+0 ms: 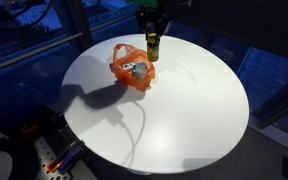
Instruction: Put the brown bottle in the plastic
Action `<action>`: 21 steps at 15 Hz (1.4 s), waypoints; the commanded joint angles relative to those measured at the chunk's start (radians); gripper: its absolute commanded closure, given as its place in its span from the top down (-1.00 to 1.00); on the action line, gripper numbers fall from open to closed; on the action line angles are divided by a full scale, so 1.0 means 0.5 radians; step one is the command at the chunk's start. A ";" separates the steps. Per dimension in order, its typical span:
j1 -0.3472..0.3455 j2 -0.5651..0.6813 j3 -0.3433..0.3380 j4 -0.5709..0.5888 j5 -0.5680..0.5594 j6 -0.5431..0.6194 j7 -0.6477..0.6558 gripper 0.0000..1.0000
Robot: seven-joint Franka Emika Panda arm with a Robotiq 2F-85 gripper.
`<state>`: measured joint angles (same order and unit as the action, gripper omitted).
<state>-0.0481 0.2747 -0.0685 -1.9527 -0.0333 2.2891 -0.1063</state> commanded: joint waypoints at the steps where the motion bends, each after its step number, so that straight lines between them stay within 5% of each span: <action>1: 0.019 -0.151 0.039 -0.164 -0.039 0.091 0.006 -0.61; 8: 0.064 -0.245 0.089 -0.300 -0.056 0.096 -0.002 -0.61; 21: 0.082 -0.043 0.141 -0.333 -0.032 0.090 -0.066 -0.61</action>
<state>-0.0014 0.2373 -0.0011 -2.1194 -0.0395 2.3244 -0.1203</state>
